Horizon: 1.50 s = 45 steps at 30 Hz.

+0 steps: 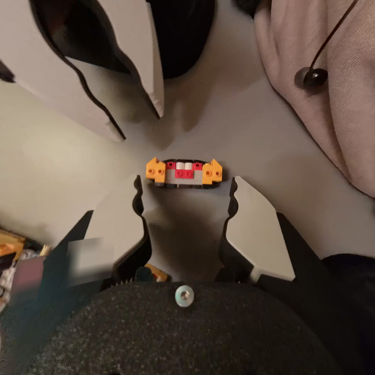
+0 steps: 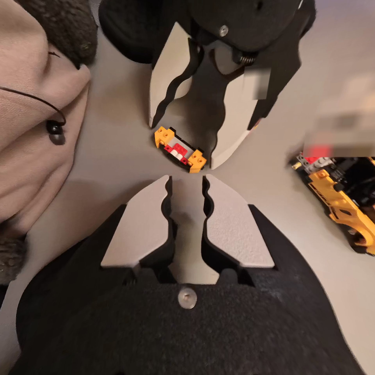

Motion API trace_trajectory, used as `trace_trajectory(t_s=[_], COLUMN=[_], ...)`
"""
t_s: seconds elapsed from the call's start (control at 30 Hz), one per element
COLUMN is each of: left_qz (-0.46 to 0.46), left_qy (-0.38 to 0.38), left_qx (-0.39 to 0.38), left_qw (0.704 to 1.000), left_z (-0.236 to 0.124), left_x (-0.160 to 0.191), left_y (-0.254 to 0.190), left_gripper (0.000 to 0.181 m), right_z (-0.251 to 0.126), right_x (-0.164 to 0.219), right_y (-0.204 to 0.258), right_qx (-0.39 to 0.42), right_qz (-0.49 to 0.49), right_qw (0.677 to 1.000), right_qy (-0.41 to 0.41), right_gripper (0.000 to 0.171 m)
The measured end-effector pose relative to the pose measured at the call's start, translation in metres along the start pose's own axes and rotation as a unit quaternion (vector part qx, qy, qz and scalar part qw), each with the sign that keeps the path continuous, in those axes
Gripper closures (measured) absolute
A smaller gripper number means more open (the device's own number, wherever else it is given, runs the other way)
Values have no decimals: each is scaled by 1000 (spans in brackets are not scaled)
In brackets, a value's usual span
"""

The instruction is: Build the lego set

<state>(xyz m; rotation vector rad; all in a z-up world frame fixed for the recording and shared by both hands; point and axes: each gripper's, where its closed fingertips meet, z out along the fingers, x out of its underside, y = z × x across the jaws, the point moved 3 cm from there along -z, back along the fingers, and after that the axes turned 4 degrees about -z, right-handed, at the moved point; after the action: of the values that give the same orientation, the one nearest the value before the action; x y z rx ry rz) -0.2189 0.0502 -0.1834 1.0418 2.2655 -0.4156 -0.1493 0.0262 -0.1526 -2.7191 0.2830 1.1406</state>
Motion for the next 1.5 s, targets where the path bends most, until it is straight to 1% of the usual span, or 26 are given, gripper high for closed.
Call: trace_trajectory(t_s=[0.1, 0.17, 0.23, 0.3, 0.4, 0.43, 0.47, 0.53, 0.63, 0.73, 0.83, 0.97, 1.03, 1.13, 1.23, 1.3, 1.37, 1.43, 1.5], left_qz=[-40, -94, -157, -202, -243, -253, -262, -271, -282, -295, -323, -335, -335, -331, -328, -340, -364, -394, -418], left_qy=[-25, -33, -45, -64, -81, -82, -83, -78, -62, -56, -31, -12, -7, 1, -11, -51, -113, -191, -259], left_qx=[-40, -74, -85, -92, -124, -134, -145, -161, -218, -288, -313, -303, -288, -270, -259, -230, -190, -114, -35], left_qw=[998, 992, 983, 973, 959, 955, 950, 946, 933, 909, 892, 892, 897, 904, 909, 910, 905, 892, 870], left_z=[-16, -27, -33, -34, -31, -28, -26, -23, -33, -53, -61, -56, -52, -50, -52, -54, -60, -66, -71], left_x=[3, 9, 11, 7, 2, 2, 3, 8, 23, 40, 59, 66, 64, 63, 63, 59, 49, 32, 15], left_y=[-1, -1, -10, -26, -43, -47, -48, -48, -32, -9, 7, 18, 21, 22, 23, 22, 22, 20, 20], left_gripper=[103, 108, 111, 114, 120, 121, 123, 125, 128, 130, 127, 129, 139, 164, 165, 165, 165, 165, 165], right_z=[7, 14, 23, 33, 45, 47, 48, 48, 44, 38, 39, 43, 45, 43, 32, 24, 17, 12, 5], right_x=[-2, -2, -2, -4, -4, -5, -5, -6, -1, 5, 7, 4, 1, -7, -12, -12, -14, -20, -33], right_y=[-2, -7, -10, -11, -7, -6, -6, -4, -15, -29, -35, -38, -36, -34, -36, -38, -40, -40, -40], right_qx=[-12, -18, -35, -56, -84, -88, -85, -79, -22, 46, 85, 117, 115, 105, 90, 82, 84, 84, 80], right_qz=[-22, -49, -76, -101, -131, -135, -135, -124, -61, 14, 66, 67, 65, 60, 66, 67, 37, 0, -37], right_qw=[1000, 999, 996, 993, 986, 985, 985, 987, 994, 993, 988, 984, 985, 990, 993, 994, 996, 996, 991], right_qy=[5, 15, 25, 31, 54, 57, 58, 62, 92, 112, 113, 119, 112, 78, 36, 15, -4, -35, -97], right_gripper=[136, 130, 126, 126, 125, 127, 133, 135, 136, 136, 136, 136, 136, 134, 133, 133, 133, 133, 133])
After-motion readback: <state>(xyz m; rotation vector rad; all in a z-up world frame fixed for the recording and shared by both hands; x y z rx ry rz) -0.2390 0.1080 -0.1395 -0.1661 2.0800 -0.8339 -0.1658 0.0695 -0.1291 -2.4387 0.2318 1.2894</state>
